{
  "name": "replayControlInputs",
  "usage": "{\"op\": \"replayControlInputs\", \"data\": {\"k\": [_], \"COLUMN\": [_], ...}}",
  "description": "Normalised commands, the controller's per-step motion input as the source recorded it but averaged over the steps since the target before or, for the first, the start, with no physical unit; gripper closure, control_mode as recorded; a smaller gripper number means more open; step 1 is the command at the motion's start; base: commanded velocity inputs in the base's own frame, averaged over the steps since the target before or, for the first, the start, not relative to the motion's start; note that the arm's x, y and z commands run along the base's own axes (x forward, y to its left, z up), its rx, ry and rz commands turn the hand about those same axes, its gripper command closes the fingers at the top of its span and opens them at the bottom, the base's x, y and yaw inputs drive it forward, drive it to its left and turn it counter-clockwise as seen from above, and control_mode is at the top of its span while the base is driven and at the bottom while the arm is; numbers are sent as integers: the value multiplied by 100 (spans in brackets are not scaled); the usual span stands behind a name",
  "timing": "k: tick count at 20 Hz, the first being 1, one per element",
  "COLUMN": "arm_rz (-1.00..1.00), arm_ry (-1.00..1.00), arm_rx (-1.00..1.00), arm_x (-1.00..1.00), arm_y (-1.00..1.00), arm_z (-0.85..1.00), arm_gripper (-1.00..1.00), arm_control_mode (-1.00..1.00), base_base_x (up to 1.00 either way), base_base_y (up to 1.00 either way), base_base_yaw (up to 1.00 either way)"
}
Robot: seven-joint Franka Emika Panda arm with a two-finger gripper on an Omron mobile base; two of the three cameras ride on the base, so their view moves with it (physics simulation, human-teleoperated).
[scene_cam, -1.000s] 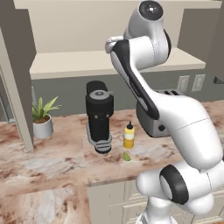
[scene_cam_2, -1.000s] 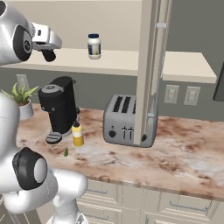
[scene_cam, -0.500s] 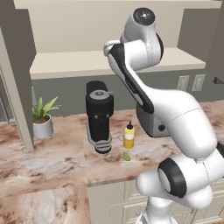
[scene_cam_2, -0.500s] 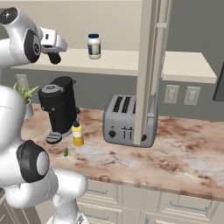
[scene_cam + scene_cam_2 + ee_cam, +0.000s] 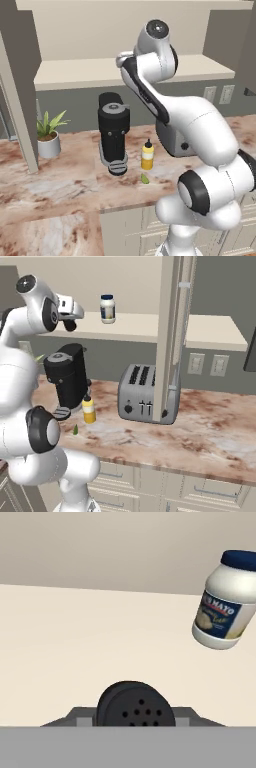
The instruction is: There are various items on the counter. Only move the condiments/shakers into the cabinet.
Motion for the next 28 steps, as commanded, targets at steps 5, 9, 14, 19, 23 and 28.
{"op": "replayControlInputs", "data": {"k": [5, 9, 14, 19, 23, 28], "arm_rz": [0, 0, 0, 0, 0, 0], "arm_ry": [0, 0, 0, 0, -1, -6], "arm_rx": [0, 0, -2, 0, 0, -3], "arm_x": [56, 67, 46, 33, 36, 33], "arm_y": [0, 0, 0, 0, 0, 0], "arm_z": [-11, -3, -34, -50, -25, -9], "arm_gripper": [100, 100, 100, -100, -100, -100], "arm_control_mode": [-100, -100, -100, -100, -100, -100], "base_base_x": [0, 0, 0, 0, 0, 0], "base_base_y": [0, 0, 0, 0, 0, 0], "base_base_yaw": [0, 0, 0, 0, 0, 0]}}
